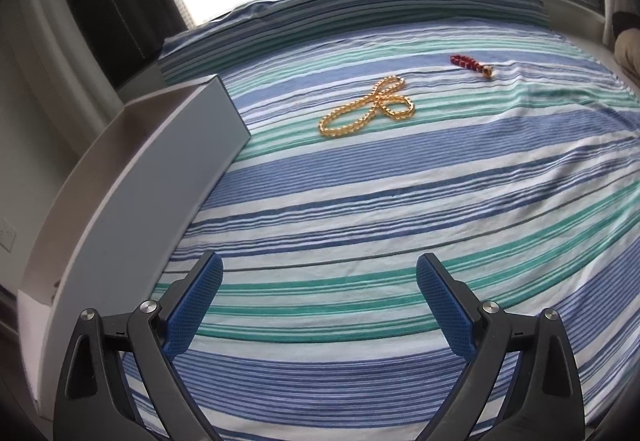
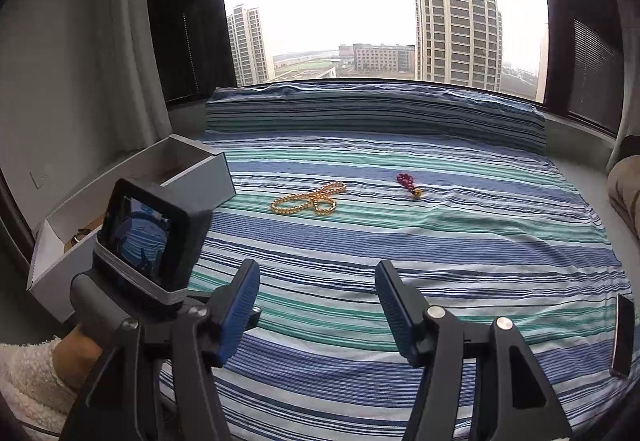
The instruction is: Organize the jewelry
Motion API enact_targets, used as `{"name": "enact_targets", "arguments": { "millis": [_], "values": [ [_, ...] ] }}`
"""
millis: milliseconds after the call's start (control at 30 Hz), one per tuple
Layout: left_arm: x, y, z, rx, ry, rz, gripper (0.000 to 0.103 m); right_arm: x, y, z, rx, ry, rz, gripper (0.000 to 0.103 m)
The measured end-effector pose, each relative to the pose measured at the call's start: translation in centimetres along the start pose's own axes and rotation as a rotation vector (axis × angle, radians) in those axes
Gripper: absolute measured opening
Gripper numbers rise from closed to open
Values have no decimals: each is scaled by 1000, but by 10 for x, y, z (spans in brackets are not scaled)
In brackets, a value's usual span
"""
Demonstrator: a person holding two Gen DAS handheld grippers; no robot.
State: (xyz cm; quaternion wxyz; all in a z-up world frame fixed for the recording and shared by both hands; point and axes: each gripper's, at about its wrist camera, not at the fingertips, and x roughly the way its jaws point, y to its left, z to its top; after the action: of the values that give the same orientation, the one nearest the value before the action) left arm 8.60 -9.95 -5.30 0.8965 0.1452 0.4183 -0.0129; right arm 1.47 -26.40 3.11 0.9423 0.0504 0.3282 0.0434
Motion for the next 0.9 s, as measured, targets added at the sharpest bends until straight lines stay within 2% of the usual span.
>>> {"name": "enact_targets", "arguments": {
  "millis": [267,567,733,900],
  "values": [
    [-2,-3,-2,4,4,-23,98,16,-68,-10,120,79,-244,61],
    [2,-10,-2,19,27,-29,98,12,-102,-17,133,99,-394,61],
    [8,-11,-5,22,51,-40,98,13,-107,-18,133,103,-416,61],
    [25,-6,-13,-2,125,-121,98,27,-106,-27,178,145,-312,61]
  ]
}}
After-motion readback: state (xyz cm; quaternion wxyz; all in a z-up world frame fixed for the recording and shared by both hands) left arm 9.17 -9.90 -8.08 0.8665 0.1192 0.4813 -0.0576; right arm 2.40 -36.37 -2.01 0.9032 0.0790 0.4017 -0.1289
